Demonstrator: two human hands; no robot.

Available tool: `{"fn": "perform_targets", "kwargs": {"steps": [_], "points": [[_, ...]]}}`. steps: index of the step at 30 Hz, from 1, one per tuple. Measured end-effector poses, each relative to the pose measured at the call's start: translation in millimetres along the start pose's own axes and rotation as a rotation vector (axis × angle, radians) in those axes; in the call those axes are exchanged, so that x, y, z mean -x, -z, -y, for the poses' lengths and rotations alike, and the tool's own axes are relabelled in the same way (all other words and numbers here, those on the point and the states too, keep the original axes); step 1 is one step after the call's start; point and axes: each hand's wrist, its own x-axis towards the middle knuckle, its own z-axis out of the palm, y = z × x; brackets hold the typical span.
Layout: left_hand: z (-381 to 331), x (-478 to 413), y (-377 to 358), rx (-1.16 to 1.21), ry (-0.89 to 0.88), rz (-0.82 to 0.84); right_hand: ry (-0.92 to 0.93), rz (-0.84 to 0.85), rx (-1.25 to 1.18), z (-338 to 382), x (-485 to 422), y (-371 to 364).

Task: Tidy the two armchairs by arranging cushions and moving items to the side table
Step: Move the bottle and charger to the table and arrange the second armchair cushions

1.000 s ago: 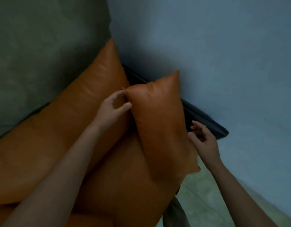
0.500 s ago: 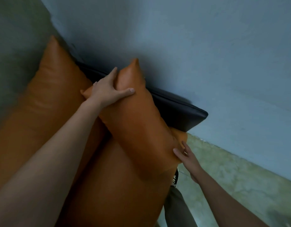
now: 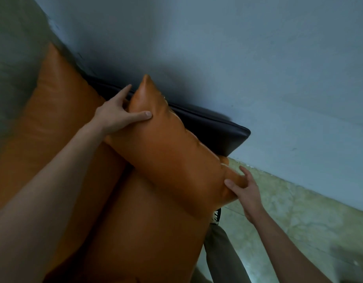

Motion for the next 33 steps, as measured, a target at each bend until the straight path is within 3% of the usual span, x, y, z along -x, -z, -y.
{"fn": "perform_targets", "kwargs": {"steps": [6, 12, 18, 26, 29, 33], "points": [[24.4, 16.8, -38.7, 0.39, 0.031, 0.007, 0.14, -0.113, 0.227, 37.9, -0.5, 46.4], [77.7, 39.7, -112.2, 0.553, 0.217, 0.137, 0.192, -0.133, 0.487, 60.3, -25.5, 55.1], [85.8, 29.6, -124.2, 0.636, 0.167, -0.092, 0.235, -0.091, 0.519, 80.5, -53.5, 38.3], [80.8, -16.0, -121.8, 0.449, 0.165, -0.1, 0.265, -0.301, 0.514, 73.2, -58.9, 8.6], [77.2, -8.3, -131.0, 0.475, 0.182, -0.184, 0.257, -0.251, 0.525, 74.4, -63.6, 5.8], [52.6, 34.4, -157.1, 0.473, 0.072, -0.276, 0.277, -0.217, 0.575, 56.2, -45.3, 17.0]]}}
